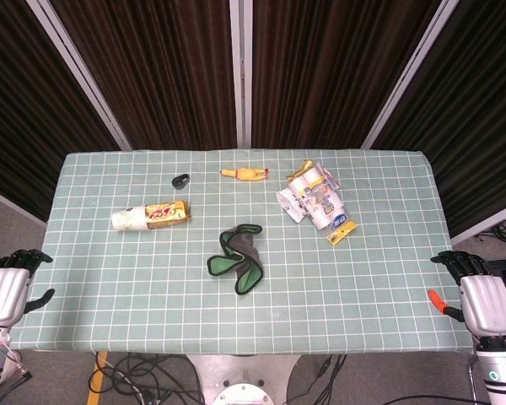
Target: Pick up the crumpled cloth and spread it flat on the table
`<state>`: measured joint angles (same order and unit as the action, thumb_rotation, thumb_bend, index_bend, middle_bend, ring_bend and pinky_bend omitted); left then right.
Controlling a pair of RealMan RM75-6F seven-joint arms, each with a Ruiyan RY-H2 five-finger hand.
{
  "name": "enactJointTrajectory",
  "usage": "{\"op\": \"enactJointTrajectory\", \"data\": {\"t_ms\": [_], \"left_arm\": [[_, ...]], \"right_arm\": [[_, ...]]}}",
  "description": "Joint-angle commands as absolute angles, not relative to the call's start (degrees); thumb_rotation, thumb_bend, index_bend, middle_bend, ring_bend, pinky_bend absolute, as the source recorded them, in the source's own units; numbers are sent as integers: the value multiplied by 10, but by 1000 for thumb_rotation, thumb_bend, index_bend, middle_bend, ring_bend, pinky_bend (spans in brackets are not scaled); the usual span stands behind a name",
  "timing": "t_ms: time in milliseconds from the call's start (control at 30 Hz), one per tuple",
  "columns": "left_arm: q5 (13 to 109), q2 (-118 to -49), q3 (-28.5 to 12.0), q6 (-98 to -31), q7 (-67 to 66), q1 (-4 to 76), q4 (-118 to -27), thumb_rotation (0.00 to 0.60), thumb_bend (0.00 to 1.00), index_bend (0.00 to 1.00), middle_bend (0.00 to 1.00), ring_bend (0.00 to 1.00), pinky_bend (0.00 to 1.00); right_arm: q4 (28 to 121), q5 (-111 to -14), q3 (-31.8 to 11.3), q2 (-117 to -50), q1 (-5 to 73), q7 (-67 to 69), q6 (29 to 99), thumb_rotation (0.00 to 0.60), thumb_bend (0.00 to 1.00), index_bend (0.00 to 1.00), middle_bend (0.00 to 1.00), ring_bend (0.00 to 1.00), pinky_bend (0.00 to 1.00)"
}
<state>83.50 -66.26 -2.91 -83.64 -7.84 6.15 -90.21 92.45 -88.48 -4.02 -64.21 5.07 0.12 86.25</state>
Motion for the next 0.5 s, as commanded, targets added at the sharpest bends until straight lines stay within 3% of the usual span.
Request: {"op": "enactJointTrajectory", "data": {"t_ms": [33,500], "left_arm": [[836,-663,-29,-837,-78,62,-902,600,160,344,337,254,331],[844,-660,-32,-844,-76,64,-906,600,160,344,337,254,331]], "right_arm": [[925,-885,-41,-642,51,2,864,600,115,318,267,205,222],[943,-887,-43,-633,57,23,857,600,114,334,256,187,222]]}}
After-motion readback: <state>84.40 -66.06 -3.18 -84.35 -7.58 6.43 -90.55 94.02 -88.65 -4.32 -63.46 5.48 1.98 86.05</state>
